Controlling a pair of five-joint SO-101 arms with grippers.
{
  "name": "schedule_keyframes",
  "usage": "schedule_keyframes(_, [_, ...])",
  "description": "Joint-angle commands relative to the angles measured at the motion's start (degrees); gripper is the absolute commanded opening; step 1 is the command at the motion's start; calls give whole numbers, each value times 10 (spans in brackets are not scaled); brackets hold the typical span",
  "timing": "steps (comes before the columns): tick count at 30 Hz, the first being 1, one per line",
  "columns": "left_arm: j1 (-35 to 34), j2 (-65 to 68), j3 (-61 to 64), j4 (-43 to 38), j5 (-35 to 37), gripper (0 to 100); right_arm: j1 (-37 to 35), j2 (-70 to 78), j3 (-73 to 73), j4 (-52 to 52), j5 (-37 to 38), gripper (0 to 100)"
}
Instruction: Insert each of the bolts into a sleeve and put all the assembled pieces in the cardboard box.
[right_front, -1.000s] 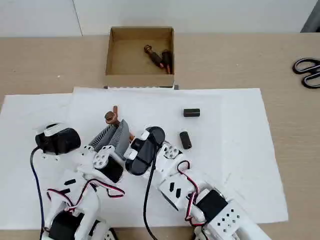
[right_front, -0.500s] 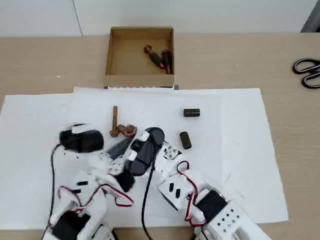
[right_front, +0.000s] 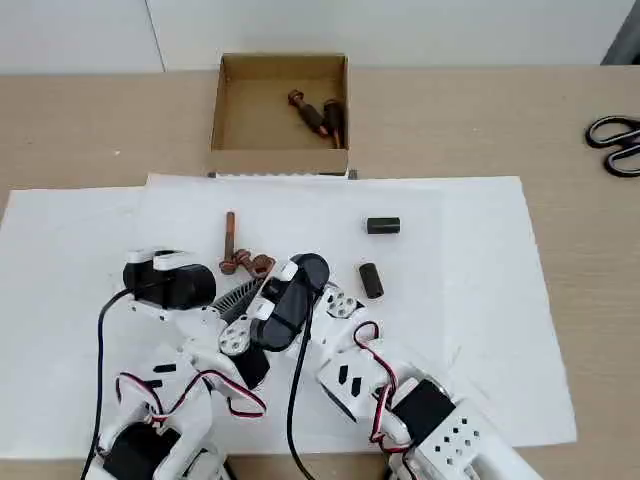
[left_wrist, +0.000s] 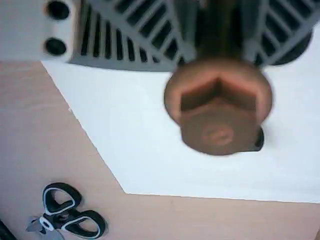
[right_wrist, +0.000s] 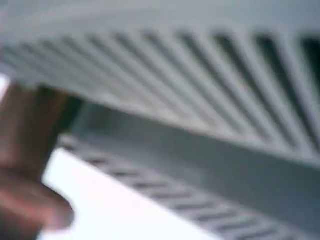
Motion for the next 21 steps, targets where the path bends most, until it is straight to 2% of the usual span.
schedule_keyframes(1, [0,-4,-2,2,-4,6,23,-6,-42,-7,-7,2])
schedule_keyframes(11, [0,-4,8,-5,-3,6,36,-9,-11,-7,-12,2])
schedule_keyframes(16, [0,-4,21,-7,18,6,36,-9,-11,-6,-64,2])
schedule_keyframes(21, [0,-4,18,-75,36,6,34,-9,26,20,-69,2])
